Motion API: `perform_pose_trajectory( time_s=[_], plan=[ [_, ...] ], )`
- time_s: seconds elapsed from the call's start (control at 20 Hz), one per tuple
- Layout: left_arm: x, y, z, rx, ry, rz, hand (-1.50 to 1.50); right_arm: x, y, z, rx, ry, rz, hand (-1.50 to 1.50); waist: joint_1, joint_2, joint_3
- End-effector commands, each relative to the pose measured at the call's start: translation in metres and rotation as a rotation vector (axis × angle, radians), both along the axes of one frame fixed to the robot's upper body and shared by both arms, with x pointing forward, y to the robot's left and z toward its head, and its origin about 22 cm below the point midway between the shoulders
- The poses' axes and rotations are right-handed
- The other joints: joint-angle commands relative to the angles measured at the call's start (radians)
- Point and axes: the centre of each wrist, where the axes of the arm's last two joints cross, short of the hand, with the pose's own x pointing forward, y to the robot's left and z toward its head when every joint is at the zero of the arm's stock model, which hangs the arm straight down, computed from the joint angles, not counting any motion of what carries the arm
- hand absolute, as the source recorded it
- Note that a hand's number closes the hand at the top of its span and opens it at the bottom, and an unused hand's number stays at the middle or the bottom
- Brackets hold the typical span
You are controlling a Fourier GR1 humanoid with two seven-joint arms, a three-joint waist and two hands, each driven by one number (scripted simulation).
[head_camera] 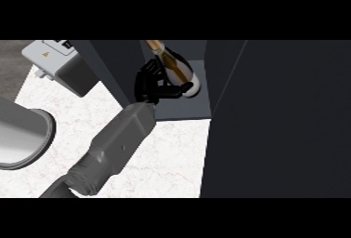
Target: Pick up the wine, place it into the cabinet and close the cabinet
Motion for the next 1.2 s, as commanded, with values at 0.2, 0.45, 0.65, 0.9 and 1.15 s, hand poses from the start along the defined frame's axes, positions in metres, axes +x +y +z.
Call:
perform_pose_trajectory(
  time_s=[0.2,0.45,0.65,0.9,1.15],
  plan=[
    [0.01,-0.01,0.021,-0.014,0.011,-0.012,1.5,0.005,0.009,-0.001,0.002,-0.008,0.032,-1.5,-0.033,0.002,0.0],
    [-0.001,0.001,-0.003,-0.042,0.009,0.008,1.5,0.01,0.006,-0.01,-0.015,-0.023,0.044,-1.5,-0.033,0.003,0.001],
    [0.005,-0.005,0.008,-0.036,0.032,0.038,1.5,0.003,0.011,-0.005,-0.007,-0.021,0.078,-1.5,-0.065,0.008,0.0],
    [-0.004,-0.004,-0.003,-0.011,0.01,0.02,1.5,0.025,0.019,0.007,0.001,-0.023,0.071,-1.5,-0.063,0.013,-0.001],
    [-0.01,-0.014,-0.002,-0.014,0.041,-0.004,1.5,0.013,0.014,0.001,0.015,-0.01,0.099,-1.5,-0.085,0.01,0.0]
  ],
)
